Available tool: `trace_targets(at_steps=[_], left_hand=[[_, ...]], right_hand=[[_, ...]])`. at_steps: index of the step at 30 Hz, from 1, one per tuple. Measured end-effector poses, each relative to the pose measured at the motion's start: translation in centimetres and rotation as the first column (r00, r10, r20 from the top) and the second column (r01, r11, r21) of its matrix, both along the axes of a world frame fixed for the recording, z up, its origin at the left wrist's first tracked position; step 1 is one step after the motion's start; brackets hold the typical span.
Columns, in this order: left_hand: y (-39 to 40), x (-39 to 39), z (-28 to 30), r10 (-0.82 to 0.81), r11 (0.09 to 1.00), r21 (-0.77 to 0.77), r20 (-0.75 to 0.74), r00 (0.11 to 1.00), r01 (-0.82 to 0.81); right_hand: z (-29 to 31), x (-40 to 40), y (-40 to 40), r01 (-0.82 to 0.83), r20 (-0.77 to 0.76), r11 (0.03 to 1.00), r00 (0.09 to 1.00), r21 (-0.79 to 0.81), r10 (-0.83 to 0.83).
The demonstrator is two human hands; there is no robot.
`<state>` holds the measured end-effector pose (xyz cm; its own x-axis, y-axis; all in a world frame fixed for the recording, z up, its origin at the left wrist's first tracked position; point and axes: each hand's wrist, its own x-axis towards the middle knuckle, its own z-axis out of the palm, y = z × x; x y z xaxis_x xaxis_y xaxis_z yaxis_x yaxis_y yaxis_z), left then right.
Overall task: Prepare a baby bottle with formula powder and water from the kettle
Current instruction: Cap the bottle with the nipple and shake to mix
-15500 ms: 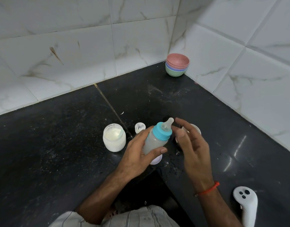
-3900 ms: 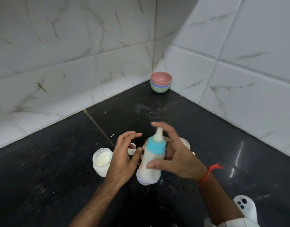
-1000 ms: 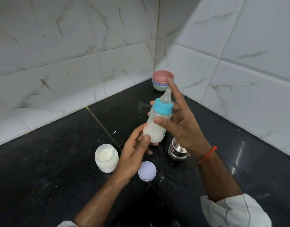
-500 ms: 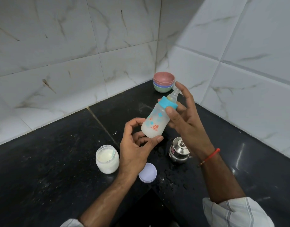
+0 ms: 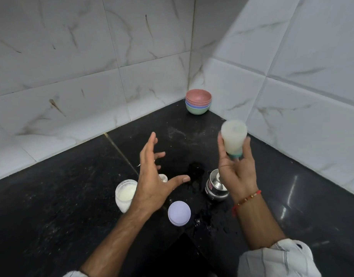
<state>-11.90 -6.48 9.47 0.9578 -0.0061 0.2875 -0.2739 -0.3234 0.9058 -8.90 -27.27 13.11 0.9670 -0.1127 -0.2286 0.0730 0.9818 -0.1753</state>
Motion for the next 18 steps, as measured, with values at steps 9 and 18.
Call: trace_targets(at_steps=[9, 18], left_hand=[[1.3, 0.5, -1.9, 0.075, 0.993, 0.095, -0.050, 0.996, -0.070], [1.1, 0.3, -2.6, 0.039, 0.996, 0.076, -0.015, 0.999, -0.037]], right_hand=[[-0.4, -4.1, 0.6, 0.204, 0.146, -0.016, 0.752, -0.979, 0.642], [-2.2, -1.9, -0.4, 0.079, 0.092, 0.997, 0.993, -0.012, -0.078]])
